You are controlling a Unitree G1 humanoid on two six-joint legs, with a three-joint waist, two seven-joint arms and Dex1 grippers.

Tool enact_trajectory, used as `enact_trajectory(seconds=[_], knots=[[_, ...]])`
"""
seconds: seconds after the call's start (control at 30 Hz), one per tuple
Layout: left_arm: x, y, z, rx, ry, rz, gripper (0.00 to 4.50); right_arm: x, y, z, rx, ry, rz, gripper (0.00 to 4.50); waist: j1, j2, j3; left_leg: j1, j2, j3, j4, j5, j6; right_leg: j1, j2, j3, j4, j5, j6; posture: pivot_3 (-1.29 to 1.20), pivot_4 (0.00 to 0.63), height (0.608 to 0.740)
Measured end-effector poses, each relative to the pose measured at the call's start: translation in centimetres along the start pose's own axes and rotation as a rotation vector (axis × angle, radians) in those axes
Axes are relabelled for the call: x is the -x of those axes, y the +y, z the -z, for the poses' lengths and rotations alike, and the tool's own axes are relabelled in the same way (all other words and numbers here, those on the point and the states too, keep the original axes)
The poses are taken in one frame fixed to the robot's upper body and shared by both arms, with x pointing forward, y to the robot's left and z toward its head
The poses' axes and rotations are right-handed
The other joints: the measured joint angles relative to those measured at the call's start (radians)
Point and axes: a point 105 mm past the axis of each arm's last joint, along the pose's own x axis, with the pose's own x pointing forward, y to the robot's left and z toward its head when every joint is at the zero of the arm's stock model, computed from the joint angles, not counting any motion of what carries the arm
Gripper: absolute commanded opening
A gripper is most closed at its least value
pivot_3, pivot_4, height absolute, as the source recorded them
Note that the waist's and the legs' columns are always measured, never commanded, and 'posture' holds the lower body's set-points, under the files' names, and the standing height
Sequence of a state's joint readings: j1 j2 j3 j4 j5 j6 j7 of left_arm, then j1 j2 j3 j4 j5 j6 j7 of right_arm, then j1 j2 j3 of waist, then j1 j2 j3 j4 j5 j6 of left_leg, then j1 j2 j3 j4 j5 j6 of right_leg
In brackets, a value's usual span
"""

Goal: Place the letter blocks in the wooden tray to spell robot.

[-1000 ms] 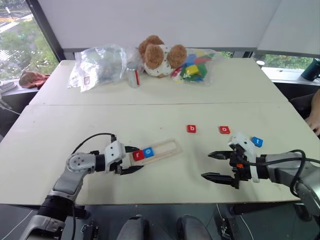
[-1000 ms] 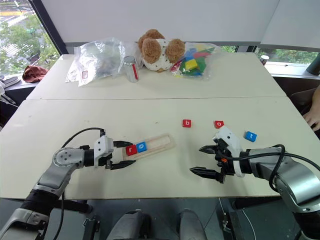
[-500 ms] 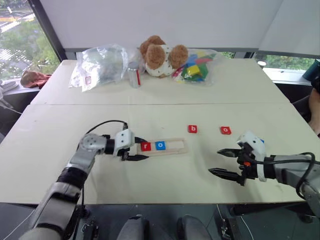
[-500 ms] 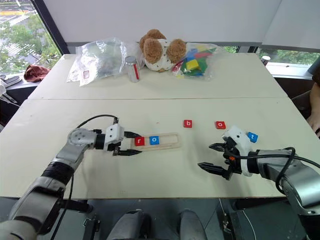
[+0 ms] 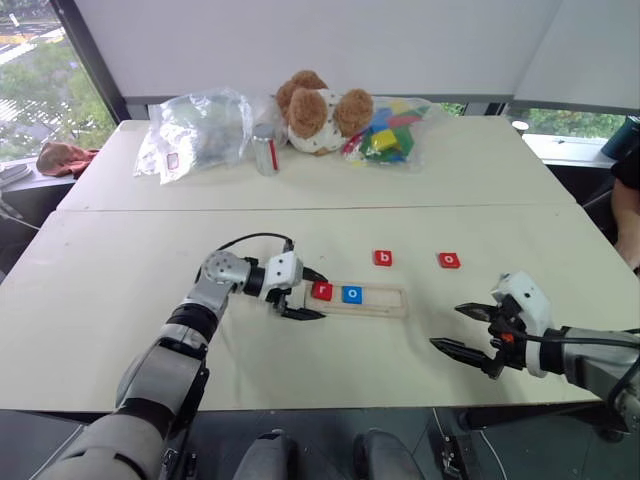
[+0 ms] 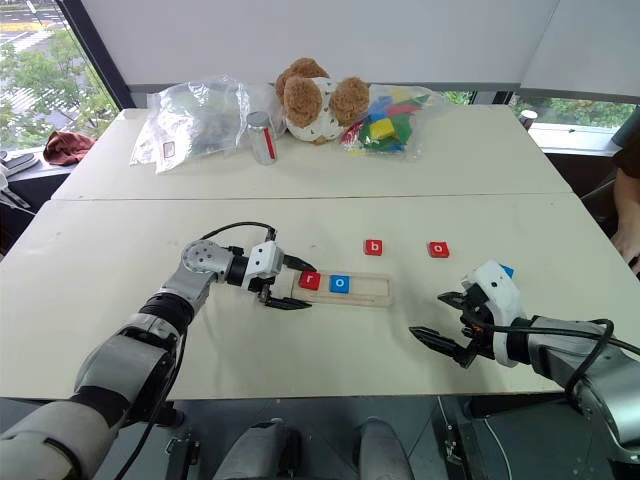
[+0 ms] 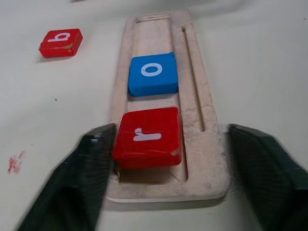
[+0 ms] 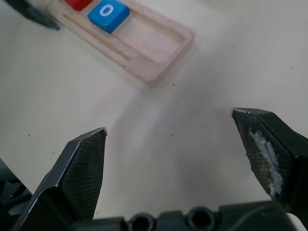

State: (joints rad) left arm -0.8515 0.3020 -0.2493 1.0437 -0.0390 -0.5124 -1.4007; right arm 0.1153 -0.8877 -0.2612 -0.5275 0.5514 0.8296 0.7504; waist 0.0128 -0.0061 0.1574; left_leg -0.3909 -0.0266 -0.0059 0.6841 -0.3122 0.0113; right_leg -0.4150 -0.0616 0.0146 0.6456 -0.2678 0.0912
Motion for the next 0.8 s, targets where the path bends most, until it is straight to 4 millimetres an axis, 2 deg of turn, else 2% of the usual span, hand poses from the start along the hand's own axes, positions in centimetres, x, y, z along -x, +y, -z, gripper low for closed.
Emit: enact_trajectory(seconds=[0.1, 0.17, 0.27, 0.37, 0.43, 0.6, 0.7, 0.8], knots=[[0.1, -0.2, 0.1, 0.007, -0.005, 0.003, 4.44, -0.4, -0.9, -1.0, 0.004, -0.046, 0.059, 4.50, -0.002, 0.000, 0.000, 0.000, 0.000, 0.000, 0.000, 0.000, 0.000, 0.000, 0.000, 0.000, 0.000, 0.000, 0.000, 0.00, 0.150, 0.740], [0.5, -0.2, 0.2, 0.012, -0.008, -0.014, 4.44, -1.1, -2.1, -2.6, 0.001, -0.121, 0.142, 4.50, -0.004, 0.000, 0.000, 0.001, 0.000, 0.000, 0.000, 0.000, 0.000, 0.000, 0.000, 0.001, 0.001, 0.000, 0.000, 0.00, 0.150, 0.740], [1.7, -0.5, 0.4, 0.022, 0.000, -0.029, 4.44, -2.4, -2.8, -4.3, -0.019, -0.190, 0.210, 4.50, -0.009, 0.000, 0.000, 0.000, 0.002, 0.000, 0.000, 0.000, 0.000, -0.002, 0.001, 0.001, 0.003, 0.000, 0.000, 0.00, 0.150, 0.740], [5.0, -1.0, 1.0, 0.052, 0.058, -0.055, 4.44, -5.2, -2.6, -5.6, -0.084, -0.231, 0.254, 4.50, -0.028, -0.001, 0.000, -0.002, 0.003, 0.000, -0.002, 0.002, -0.003, -0.008, 0.003, 0.002, 0.005, 0.000, 0.000, 0.00, 0.150, 0.740], [7.4, -0.8, 0.7, 0.067, 0.088, -0.097, 4.44, -6.9, -2.7, -5.8, -0.135, -0.221, 0.284, 4.50, -0.031, -0.001, 0.001, -0.004, 0.003, 0.000, -0.002, 0.002, -0.004, -0.010, 0.003, 0.002, 0.006, 0.000, 0.000, 0.00, 0.150, 0.740], [13.0, 0.3, -2.1, 0.122, 0.099, -0.281, 4.44, -11.0, -2.8, -8.5, -0.250, -0.238, 0.329, 4.50, -0.027, -0.001, 0.001, -0.005, 0.002, 0.000, -0.001, 0.003, -0.004, -0.011, 0.001, 0.002, 0.006, 0.000, 0.000, 0.00, 0.150, 0.740], [14.7, -0.5, -2.8, 0.171, 0.109, -0.352, 4.44, -12.3, -2.3, -9.3, -0.282, -0.227, 0.334, 4.50, -0.027, -0.001, 0.000, -0.005, 0.002, 0.000, -0.002, 0.002, -0.004, -0.011, 0.000, 0.002, 0.008, 0.000, 0.000, 0.00, 0.150, 0.740], [15.1, -1.9, -3.0, 0.244, 0.099, -0.414, 4.44, -13.1, -2.8, -8.4, -0.303, -0.152, 0.384, 4.50, -0.023, -0.001, 0.000, -0.008, 0.001, -0.001, -0.002, 0.002, -0.004, -0.012, -0.001, 0.002, 0.008, 0.000, 0.000, 0.00, 0.150, 0.740]])
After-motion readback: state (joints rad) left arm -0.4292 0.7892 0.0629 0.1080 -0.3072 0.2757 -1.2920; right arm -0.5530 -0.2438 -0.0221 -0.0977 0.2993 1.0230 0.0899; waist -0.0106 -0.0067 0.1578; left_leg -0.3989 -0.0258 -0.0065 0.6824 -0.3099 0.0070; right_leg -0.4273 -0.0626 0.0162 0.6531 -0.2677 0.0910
